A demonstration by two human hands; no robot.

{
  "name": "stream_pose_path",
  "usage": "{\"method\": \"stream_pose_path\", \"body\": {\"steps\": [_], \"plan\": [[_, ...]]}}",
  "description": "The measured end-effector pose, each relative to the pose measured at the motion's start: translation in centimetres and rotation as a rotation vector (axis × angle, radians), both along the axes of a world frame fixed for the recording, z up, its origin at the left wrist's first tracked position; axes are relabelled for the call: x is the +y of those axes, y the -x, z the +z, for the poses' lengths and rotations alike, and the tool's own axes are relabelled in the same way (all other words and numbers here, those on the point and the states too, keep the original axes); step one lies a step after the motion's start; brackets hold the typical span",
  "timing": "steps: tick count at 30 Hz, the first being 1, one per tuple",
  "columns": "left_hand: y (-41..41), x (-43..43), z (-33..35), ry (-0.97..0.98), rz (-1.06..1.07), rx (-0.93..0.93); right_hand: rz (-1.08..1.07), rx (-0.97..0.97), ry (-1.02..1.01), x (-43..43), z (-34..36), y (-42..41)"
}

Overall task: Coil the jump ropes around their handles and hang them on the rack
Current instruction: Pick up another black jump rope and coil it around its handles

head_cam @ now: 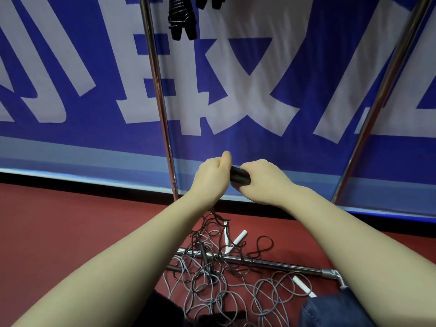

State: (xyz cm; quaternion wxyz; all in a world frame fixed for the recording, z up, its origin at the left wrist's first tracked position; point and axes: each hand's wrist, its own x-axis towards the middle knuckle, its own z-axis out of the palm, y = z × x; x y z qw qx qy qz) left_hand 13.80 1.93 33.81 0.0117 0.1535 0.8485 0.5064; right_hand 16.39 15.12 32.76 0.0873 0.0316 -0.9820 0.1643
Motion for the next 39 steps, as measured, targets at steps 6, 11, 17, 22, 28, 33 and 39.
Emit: {"method": "stream_pose_path", "body": {"steps": [6,11,17,22,28,33,39], "plan": [[0.0,0.4,-0.6,0.067,0.016,0.101,-0.011,-0.113,0.115,-0.3,0.2,-0.2],[-0.3,0.6,-0.2,0.042,0.026,0.168,-0.048,-0.052,0.117,-0.6,0.1,0.1],[0.4,0.6,-0.8,-0.028,0.0,0.11,-0.075,-0.083,0.1,-0.3,0.6,0.1],[1.1,-0.4,-0.5,0.032,-0.284,-0.117,-0.104,-0.123,-0.092,0.6,1.4,-0.8],[2.0,-3.1,0.5,0.242,-0.567,-0.31,-0.004,-0.116,-0.223,0.1,1.6,-1.5],[3.3,-4.3,-0.1,-0.024,-0.714,-0.498,-0.006,-0.064,-0.237,0.4,2.2,-1.6],[3.4,-4.5,0.5,-0.021,-0.724,-0.407,-0.03,-0.119,-0.199,0.7,2.4,-1.7]]}}
